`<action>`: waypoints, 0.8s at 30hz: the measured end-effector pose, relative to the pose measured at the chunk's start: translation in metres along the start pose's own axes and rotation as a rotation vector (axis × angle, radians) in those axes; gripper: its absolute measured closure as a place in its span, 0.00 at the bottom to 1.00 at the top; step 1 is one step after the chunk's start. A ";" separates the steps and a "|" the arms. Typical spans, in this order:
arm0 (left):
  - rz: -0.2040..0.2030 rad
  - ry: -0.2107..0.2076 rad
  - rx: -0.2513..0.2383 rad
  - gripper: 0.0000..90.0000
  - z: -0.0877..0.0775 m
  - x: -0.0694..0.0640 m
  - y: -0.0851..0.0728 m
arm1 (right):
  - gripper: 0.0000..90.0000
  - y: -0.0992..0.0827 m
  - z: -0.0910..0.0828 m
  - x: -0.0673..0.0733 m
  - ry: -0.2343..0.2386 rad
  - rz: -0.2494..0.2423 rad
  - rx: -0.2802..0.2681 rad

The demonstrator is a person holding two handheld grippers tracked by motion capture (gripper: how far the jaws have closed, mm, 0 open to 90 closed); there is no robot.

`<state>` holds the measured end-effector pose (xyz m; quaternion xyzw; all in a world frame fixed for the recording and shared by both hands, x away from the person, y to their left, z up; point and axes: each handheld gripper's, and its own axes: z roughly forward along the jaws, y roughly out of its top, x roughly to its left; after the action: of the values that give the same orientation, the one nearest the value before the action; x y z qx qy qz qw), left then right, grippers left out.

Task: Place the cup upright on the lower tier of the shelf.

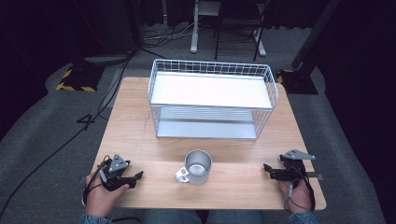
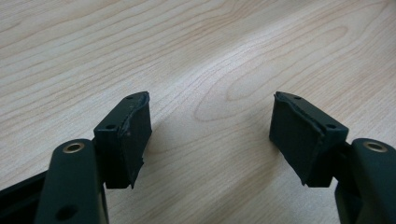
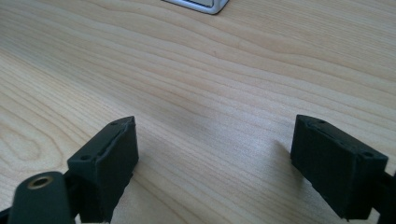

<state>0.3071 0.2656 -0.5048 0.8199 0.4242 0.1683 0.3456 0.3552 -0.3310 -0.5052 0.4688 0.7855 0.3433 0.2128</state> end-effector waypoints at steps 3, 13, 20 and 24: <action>-0.003 0.000 -0.001 0.32 0.000 0.000 0.000 | 0.17 0.000 0.000 0.000 0.000 0.000 0.000; -0.005 -0.005 0.006 0.29 0.000 0.000 0.000 | 0.17 0.000 0.000 0.000 0.000 0.000 0.000; -0.003 -0.003 0.007 0.29 0.000 0.000 0.000 | 0.17 0.000 0.000 0.000 -0.002 0.002 0.000; -0.006 -0.003 0.007 0.29 0.000 -0.001 0.000 | 0.17 0.000 0.000 0.000 -0.002 0.002 0.000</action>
<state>0.3069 0.2651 -0.5046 0.8201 0.4268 0.1646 0.3437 0.3548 -0.3308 -0.5052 0.4700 0.7848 0.3432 0.2133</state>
